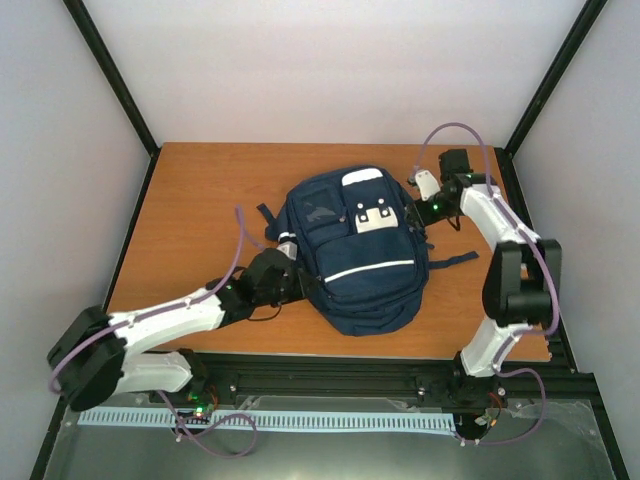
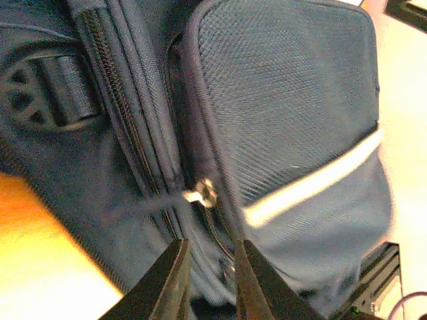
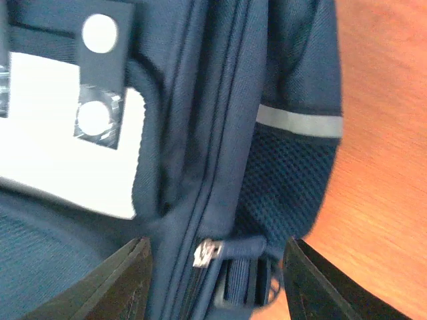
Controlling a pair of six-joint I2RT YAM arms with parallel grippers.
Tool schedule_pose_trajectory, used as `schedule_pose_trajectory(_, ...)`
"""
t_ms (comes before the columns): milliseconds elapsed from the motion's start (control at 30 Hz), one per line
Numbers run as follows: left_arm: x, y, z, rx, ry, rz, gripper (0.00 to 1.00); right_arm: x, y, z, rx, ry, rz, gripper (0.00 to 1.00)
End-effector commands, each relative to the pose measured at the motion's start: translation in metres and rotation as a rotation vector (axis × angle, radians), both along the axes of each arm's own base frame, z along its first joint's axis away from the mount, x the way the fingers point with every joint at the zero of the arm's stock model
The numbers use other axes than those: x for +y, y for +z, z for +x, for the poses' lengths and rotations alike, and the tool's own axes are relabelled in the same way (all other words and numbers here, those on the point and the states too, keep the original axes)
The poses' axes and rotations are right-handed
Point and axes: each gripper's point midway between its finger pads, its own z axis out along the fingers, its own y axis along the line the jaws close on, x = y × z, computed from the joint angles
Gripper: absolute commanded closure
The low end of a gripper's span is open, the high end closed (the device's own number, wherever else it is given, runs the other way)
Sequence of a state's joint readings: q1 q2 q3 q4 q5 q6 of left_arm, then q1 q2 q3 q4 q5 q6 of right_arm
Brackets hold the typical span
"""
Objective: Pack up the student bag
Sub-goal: Adjust the student bag at the center of the board.
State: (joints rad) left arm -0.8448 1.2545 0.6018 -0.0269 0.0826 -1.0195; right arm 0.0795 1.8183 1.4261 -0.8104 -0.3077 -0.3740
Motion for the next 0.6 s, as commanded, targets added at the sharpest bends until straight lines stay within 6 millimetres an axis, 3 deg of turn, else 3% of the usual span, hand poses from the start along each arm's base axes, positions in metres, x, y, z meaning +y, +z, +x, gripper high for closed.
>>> schedule_pose_trajectory(0, 0.033, 0.005, -0.020, -0.008, 0.002, 0.127, 0.70, -0.005, 0.056, -0.017, -0.154, -0.042, 0.006, 0.44)
schedule_pose_trajectory(100, 0.053, 0.014, -0.013, -0.064, 0.032, 0.232, 0.43, 0.001, 0.064, -0.041, -0.175, -0.008, 0.041, 0.44)
schedule_pose_trajectory(200, 0.066, 0.014, -0.005, -0.067, 0.031, 0.299, 0.31, 0.023, 0.060, -0.069, -0.172, 0.090, 0.100, 0.44)
schedule_pose_trajectory(367, 0.052, 0.012, 0.002, -0.036, -0.053, 0.244, 0.37, 0.042, 0.039, -0.098, -0.168, 0.194, 0.118, 0.45)
schedule_pose_trajectory(567, 0.045, 0.010, 0.021, -0.164, -0.208, 0.407, 0.48, 0.052, 0.022, -0.113, -0.119, 0.249, 0.181, 0.47)
